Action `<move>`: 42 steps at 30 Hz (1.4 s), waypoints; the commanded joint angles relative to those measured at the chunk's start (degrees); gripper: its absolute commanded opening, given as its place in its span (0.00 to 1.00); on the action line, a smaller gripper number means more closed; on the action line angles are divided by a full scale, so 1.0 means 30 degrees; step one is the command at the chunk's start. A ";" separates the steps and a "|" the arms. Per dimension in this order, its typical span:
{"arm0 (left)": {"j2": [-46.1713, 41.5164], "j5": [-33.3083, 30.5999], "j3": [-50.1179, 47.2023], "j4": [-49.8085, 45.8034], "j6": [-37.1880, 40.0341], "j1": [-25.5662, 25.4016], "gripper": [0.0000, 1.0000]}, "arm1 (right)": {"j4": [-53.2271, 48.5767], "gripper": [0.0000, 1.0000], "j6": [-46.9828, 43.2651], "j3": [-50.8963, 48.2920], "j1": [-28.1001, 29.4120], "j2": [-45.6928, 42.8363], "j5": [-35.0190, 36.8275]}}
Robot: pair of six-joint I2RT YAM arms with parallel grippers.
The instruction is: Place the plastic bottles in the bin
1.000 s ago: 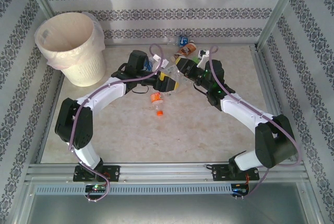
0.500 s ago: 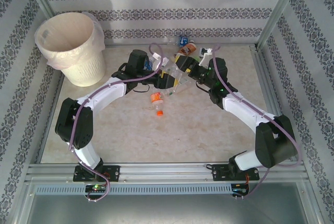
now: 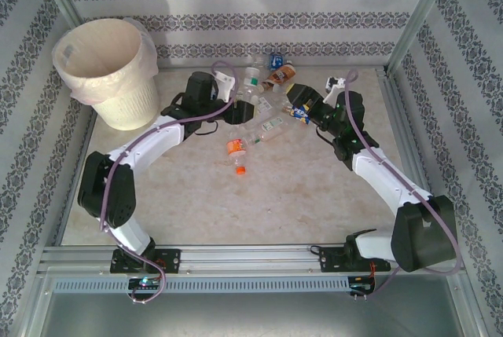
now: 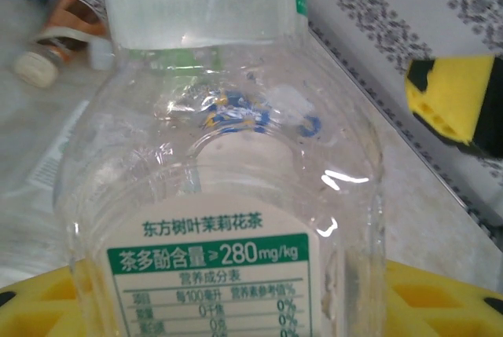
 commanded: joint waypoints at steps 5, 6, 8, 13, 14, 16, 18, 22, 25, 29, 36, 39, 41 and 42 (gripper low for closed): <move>-0.1394 -0.3656 0.1474 -0.1677 0.1898 0.0746 0.60 | -0.0380 0.98 -0.0437 -0.0526 -0.0103 -0.0482 0.2105; -0.1454 -0.4291 0.1739 -0.1890 0.2165 0.0778 0.60 | -0.0336 0.98 -0.0476 -0.0497 -0.0093 -0.0429 0.2035; -0.1512 -0.5714 0.2270 -0.2309 0.2608 0.0819 0.60 | -0.0319 0.98 -0.0539 -0.0416 -0.0102 -0.0349 0.1974; -0.1211 -0.9135 0.4409 -0.3592 0.3777 0.1140 0.61 | 0.0114 0.98 -0.0564 -0.0412 -0.0018 -0.0194 0.2016; -0.1094 -0.9779 0.4893 -0.3888 0.3942 0.1232 0.61 | 0.0166 0.98 -0.0595 -0.0423 -0.0001 -0.0187 0.2019; -0.0778 -1.1645 0.5916 -0.4279 0.4406 0.1389 0.60 | 0.0246 0.98 -0.0701 -0.0359 0.0075 -0.0191 0.2055; -0.0502 -1.3596 0.6886 -0.4377 0.4747 0.1564 0.59 | 0.0263 0.98 -0.0827 -0.0324 0.0174 -0.0189 0.2118; 0.0472 -1.6238 0.9767 -0.5256 0.4214 0.2327 0.58 | 0.0261 0.98 -0.0906 -0.0262 0.0254 -0.0143 0.2193; 0.1260 -1.7708 1.1618 -0.5432 0.4074 0.2990 0.59 | 0.0394 0.98 -0.0747 -0.0203 0.0313 0.0000 0.2223; 0.2354 -1.8802 1.3727 -0.6056 0.3925 0.4047 0.59 | 0.0514 0.98 -0.0535 -0.0061 0.0332 0.0192 0.2111; 0.3921 -2.0336 1.5714 -0.6694 0.4000 0.6056 0.59 | 0.0415 0.98 -0.0450 0.0162 0.0339 0.0309 0.1961; 0.4720 -2.0447 1.6676 -0.7674 0.3555 0.7062 0.59 | 0.0245 0.98 -0.0518 0.0294 0.0336 0.0340 0.1885; 0.5074 -2.0368 1.7063 -0.8349 0.2929 0.7654 0.59 | 0.0203 0.98 -0.0542 0.0309 0.0329 0.0366 0.1872; 0.5285 -2.0375 1.7156 -0.8671 0.2549 0.7920 0.59 | 0.0204 0.98 -0.0517 0.0295 0.0345 0.0373 0.1876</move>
